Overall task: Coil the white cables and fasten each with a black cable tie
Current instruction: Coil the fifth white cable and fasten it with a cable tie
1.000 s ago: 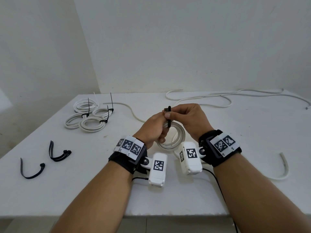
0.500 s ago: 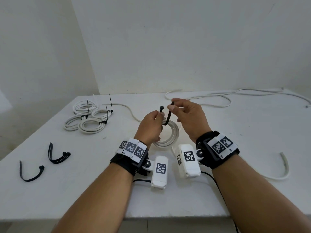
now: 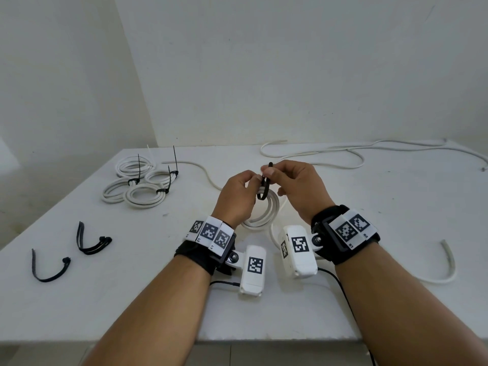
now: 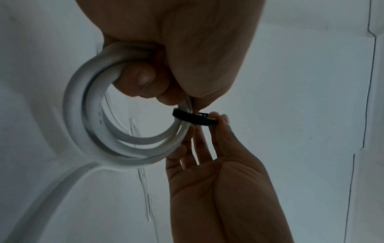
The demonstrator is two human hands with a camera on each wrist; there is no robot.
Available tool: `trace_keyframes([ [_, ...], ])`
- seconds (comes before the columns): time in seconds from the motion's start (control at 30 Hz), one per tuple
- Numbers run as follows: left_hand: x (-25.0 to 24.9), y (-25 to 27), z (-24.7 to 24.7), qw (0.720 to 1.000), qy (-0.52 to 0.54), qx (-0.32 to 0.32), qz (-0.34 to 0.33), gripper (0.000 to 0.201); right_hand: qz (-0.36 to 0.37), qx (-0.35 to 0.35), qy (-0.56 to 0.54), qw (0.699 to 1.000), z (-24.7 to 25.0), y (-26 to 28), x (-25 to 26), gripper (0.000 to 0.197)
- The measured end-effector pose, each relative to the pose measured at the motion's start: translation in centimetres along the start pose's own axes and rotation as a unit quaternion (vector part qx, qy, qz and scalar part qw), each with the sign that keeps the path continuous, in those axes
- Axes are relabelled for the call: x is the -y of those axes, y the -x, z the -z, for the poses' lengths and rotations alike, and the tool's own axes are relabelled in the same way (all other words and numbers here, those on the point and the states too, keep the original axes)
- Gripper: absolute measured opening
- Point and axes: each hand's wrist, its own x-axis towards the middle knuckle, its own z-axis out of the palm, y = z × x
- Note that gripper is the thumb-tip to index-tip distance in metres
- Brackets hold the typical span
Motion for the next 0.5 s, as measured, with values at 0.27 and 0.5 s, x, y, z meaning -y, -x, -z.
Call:
trace_keyframes([
  [0.27, 0.57, -0.59, 0.04, 0.998, -0.015, -0.057, 0.037, 0.029, -0.067, 0.008, -0.131, 0.989, 0.17, 0.10, 0.37, 0.011],
  [0.5, 0.23, -0.49, -0.11, 0.997, 0.008, -0.059, 0.047, 0.028, -0.072, 0.007, -0.091, 0.993, -0.02, 0.32, 0.51, 0.005],
])
